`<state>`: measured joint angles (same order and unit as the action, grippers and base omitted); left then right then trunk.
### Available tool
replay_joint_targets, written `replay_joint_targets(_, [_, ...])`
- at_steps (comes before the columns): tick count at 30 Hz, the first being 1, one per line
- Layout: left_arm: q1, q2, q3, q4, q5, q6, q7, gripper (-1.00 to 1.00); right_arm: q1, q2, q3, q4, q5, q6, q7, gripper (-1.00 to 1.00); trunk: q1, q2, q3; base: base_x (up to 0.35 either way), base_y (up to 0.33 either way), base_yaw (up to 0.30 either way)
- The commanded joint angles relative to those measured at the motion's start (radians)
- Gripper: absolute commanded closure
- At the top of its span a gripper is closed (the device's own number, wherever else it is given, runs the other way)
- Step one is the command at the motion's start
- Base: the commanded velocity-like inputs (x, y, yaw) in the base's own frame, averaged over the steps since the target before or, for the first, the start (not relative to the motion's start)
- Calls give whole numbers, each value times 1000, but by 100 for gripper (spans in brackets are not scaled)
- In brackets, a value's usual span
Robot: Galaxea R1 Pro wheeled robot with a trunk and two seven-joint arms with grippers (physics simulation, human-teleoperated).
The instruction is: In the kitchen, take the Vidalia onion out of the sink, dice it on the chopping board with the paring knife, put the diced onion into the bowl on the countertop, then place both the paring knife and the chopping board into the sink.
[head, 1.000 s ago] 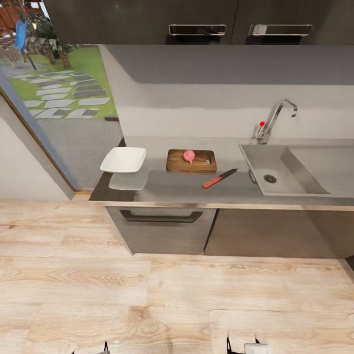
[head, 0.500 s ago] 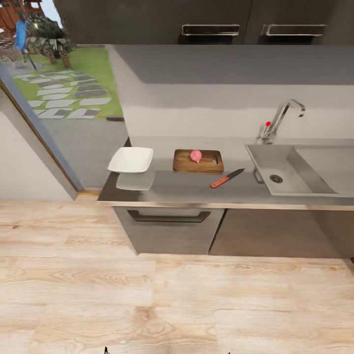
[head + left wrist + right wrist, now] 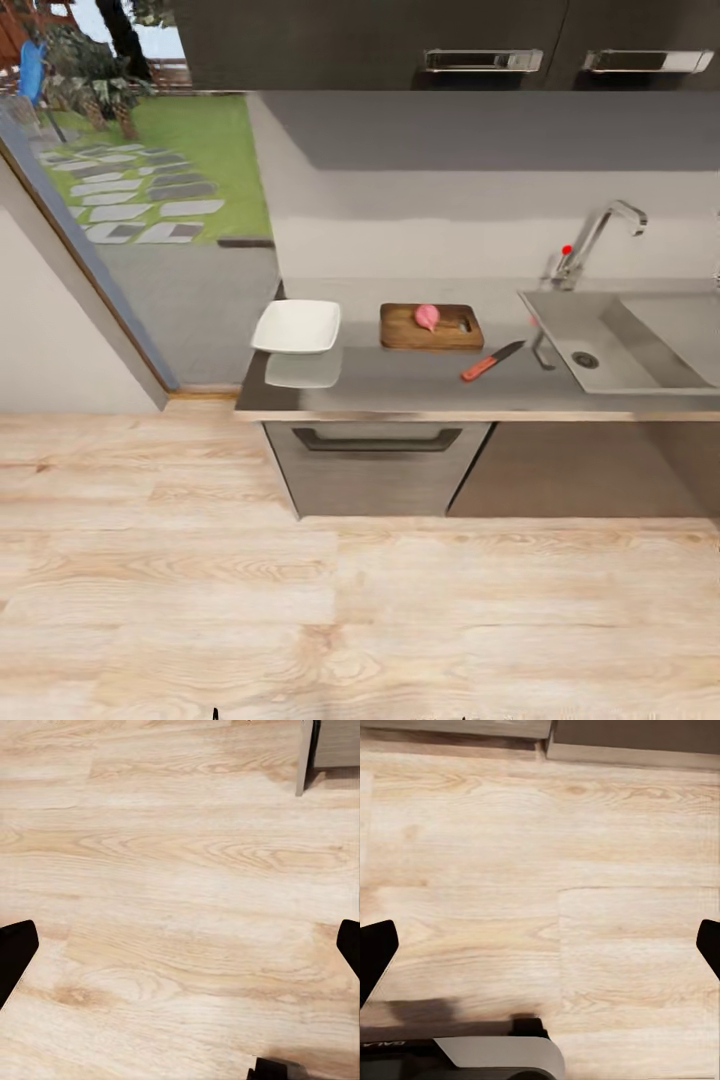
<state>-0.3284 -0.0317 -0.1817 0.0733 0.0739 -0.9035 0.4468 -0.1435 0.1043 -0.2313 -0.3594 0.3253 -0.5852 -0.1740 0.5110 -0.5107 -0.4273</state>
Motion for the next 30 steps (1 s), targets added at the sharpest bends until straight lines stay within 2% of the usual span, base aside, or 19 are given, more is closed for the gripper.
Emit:
replay_joint_targets(1, [-1, -1, -9, 3, 7, -5, 1, -100, -1, 1, -5, 0, 11, -2, -6, -100, 0, -1, -1, 0, 302, -184])
replay_joint_targets(30, [-1, -1, -9, 3, 7, -5, 1, -100, -1, 2, -5, 0, 11, -2, -6, -100, 0, -1, -1, 1, 302, -229])
